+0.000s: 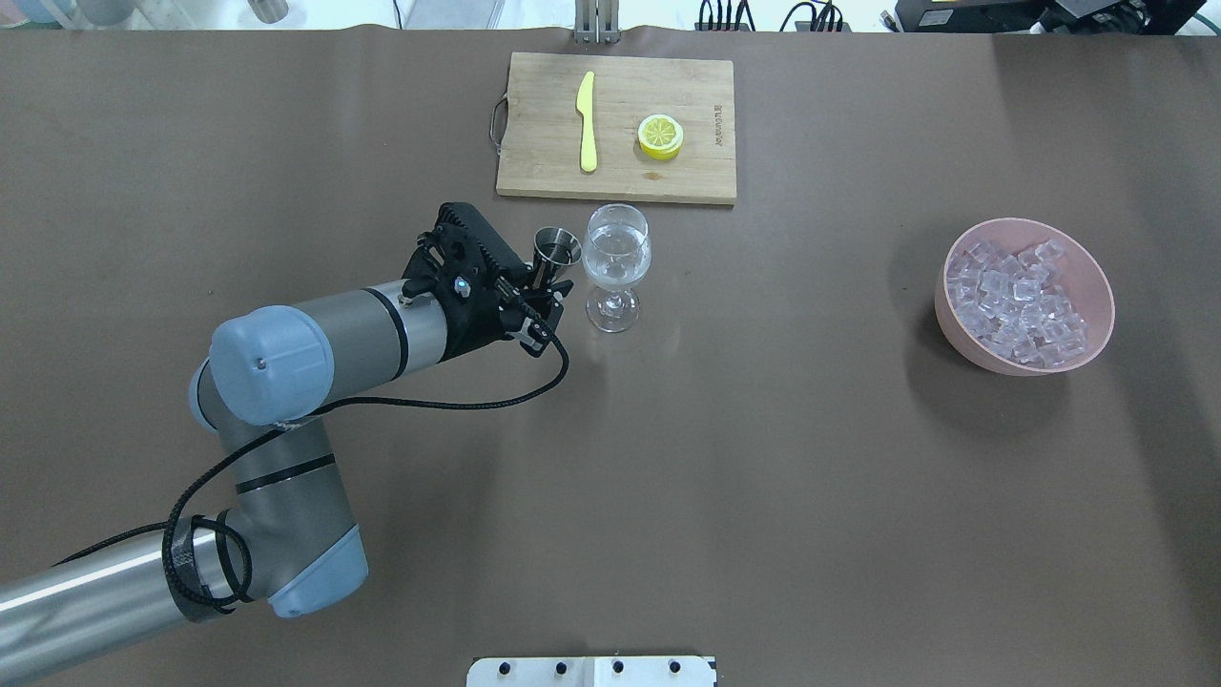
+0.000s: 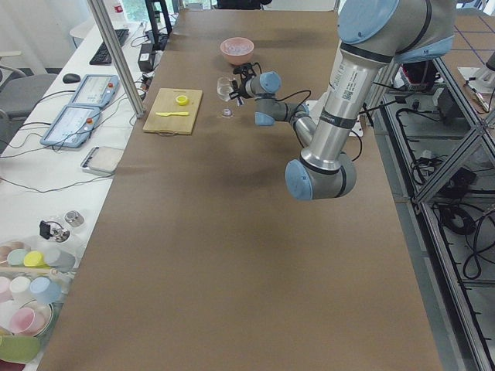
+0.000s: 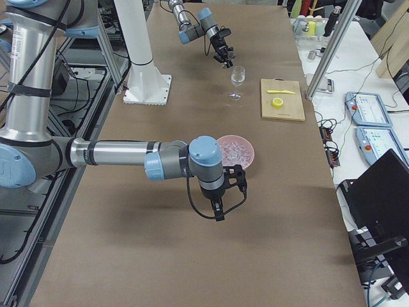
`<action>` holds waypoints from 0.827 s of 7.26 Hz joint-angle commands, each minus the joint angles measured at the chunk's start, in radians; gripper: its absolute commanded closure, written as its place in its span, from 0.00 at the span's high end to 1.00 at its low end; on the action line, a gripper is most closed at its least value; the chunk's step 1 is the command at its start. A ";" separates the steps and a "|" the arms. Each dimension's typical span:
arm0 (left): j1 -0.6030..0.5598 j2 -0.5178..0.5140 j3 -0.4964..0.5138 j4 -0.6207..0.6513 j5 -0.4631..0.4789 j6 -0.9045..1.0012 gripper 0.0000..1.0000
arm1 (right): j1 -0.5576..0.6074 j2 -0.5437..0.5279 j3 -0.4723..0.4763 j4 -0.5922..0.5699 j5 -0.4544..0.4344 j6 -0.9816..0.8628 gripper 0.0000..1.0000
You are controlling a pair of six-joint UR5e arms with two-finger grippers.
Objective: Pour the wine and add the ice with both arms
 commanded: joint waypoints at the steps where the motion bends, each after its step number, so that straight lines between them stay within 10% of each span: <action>1: -0.025 -0.068 -0.006 0.148 -0.002 0.053 0.00 | 0.000 -0.002 -0.004 0.000 0.000 -0.001 1.00; 6: -0.052 -0.138 -0.104 0.517 -0.079 0.117 0.00 | 0.002 -0.022 0.004 0.000 0.002 -0.001 1.00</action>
